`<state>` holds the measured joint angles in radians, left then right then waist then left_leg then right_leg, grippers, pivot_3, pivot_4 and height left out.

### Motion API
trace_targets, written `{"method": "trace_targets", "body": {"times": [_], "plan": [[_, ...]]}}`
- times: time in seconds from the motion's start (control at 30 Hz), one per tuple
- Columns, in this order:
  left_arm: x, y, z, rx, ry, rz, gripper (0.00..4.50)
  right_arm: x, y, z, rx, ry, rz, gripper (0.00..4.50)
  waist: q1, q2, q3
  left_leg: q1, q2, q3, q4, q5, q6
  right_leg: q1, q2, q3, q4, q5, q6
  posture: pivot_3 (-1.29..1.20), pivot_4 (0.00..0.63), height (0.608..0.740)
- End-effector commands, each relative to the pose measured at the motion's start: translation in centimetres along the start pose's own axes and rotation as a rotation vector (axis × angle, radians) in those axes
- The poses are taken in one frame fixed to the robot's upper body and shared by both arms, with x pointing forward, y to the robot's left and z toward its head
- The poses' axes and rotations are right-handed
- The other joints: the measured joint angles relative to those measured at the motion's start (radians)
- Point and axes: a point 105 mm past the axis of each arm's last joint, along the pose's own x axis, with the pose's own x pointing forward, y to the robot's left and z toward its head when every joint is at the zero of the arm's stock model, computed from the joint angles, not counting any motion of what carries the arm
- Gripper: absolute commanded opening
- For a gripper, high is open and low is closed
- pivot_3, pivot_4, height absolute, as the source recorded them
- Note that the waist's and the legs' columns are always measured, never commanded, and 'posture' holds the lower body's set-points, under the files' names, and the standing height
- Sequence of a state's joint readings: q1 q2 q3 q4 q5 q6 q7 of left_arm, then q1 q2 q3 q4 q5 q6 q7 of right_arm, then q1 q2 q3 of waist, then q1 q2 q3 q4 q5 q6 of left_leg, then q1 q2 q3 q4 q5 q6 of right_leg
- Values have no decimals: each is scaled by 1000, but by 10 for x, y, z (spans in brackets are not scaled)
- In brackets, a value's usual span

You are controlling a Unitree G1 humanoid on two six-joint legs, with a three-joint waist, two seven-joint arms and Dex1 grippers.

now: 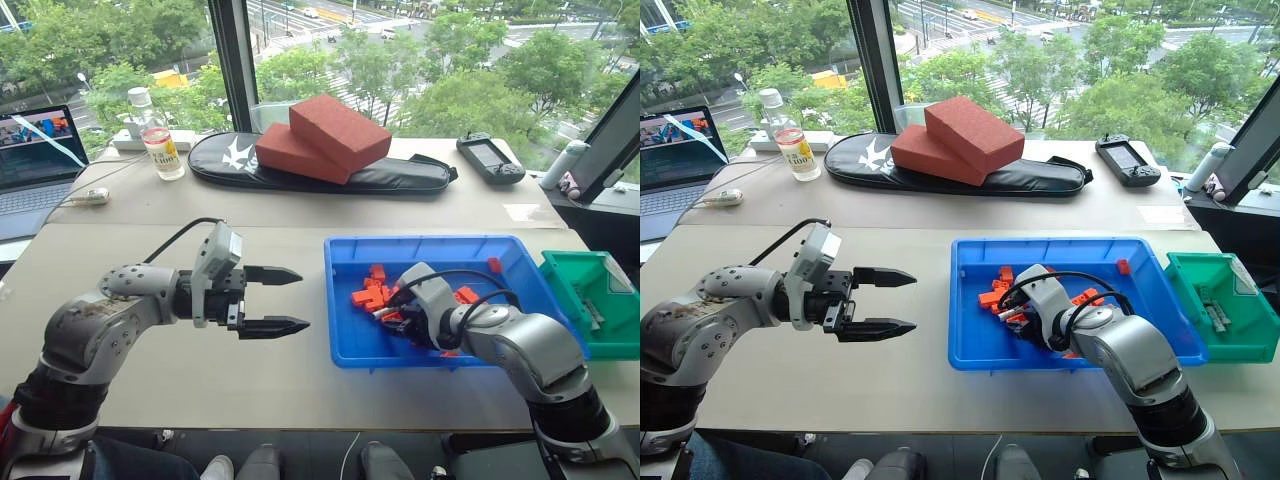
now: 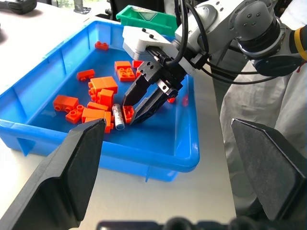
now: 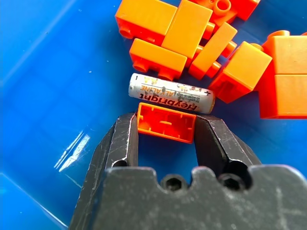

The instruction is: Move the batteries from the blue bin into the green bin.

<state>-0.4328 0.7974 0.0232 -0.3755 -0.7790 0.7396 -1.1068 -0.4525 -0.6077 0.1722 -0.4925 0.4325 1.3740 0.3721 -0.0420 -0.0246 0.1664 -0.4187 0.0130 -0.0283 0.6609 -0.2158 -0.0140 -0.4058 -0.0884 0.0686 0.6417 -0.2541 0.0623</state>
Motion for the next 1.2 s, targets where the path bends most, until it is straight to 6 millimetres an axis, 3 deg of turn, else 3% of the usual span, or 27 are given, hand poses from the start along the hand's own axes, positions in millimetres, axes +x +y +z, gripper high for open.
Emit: {"method": "trace_targets", "body": {"times": [0.03, 0.13, 0.3, 0.4, 0.53, 0.6, 0.8, 0.83, 0.93, 1.03, 1.2], "plan": [[-1, 0, 7, 31, -9, -1, 4500, -12, -7, 11, -23, -54, -20, 1444, 0, 0, 0, 0, 0, 0, 0, 0, 0, 0, 0, 0, 0, 0, 0, 0, 150, 740], [-1, 0, 7, 32, -10, 1, 4500, -32, -16, 17, -31, -90, -27, 1444, 1, 0, 0, 0, 0, 0, 0, 0, 0, 0, 0, 0, 0, 0, 0, 0, 150, 740], [-1, 0, 6, 28, -11, 0, 4500, -73, -42, -9, -51, -19, -70, 1444, 18, -1, 0, -1, -1, 0, 0, 0, 0, 0, -1, -1, -2, 0, 0, 0, 150, 740], [-1, 1, 5, 27, -12, 1, 4500, -84, -59, -23, -43, 27, -140, 1444, 19, -1, 0, -1, 0, 0, 0, 0, 0, 0, -1, -1, -2, 0, 0, 0, 150, 740], [-1, 0, 4, 28, -6, 0, 4500, -90, -78, -27, -38, 23, -245, 1444, 9, -1, 0, 0, 0, 1, 0, 0, 0, 0, 0, 0, -1, 0, 0, 0, 150, 740], [-1, -1, 4, 23, -6, -3, 4500, -90, -80, -28, -59, 24, -252, 2446, 8, -1, 0, 0, 0, 1, 0, 0, 0, 0, 0, 0, -1, 0, 0, 0, 150, 740], [-1, 2, 3, 36, 10, 10, 4500, -79, -58, 8, -93, -118, -163, 4339, 2, -1, 0, 0, 1, 1, 0, 0, 0, 0, 0, 0, -1, 0, 0, 0, 150, 740], [-1, 2, 3, 33, 9, 9, 4500, -77, -55, 10, -91, -121, -151, 4475, 2, -1, 0, 0, 1, 1, 0, 0, 0, 0, 1, 0, -1, 0, 0, 0, 150, 740], [-1, 2, 2, 29, 8, 5, 4500, -66, -33, 16, -89, -130, -58, 4475, 3, -1, 0, 0, 1, 0, 0, 0, 0, 0, 1, 0, -1, 0, 0, 0, 150, 740], [-1, 2, 3, 31, 10, 3, 4500, -50, 0, 22, -75, -139, 73, 4475, 3, -1, 0, -1, 1, 0, 0, 0, 0, 0, 1, 0, -1, 0, 0, 0, 150, 740], [-1, 3, 5, 36, 11, 1, 4500, -35, 17, 16, -70, -68, 108, 4475, 7, -1, 0, -1, 0, -1, 0, 0, 0, 0, 0, 0, 0, 0, 0, 0, 150, 740]]}}
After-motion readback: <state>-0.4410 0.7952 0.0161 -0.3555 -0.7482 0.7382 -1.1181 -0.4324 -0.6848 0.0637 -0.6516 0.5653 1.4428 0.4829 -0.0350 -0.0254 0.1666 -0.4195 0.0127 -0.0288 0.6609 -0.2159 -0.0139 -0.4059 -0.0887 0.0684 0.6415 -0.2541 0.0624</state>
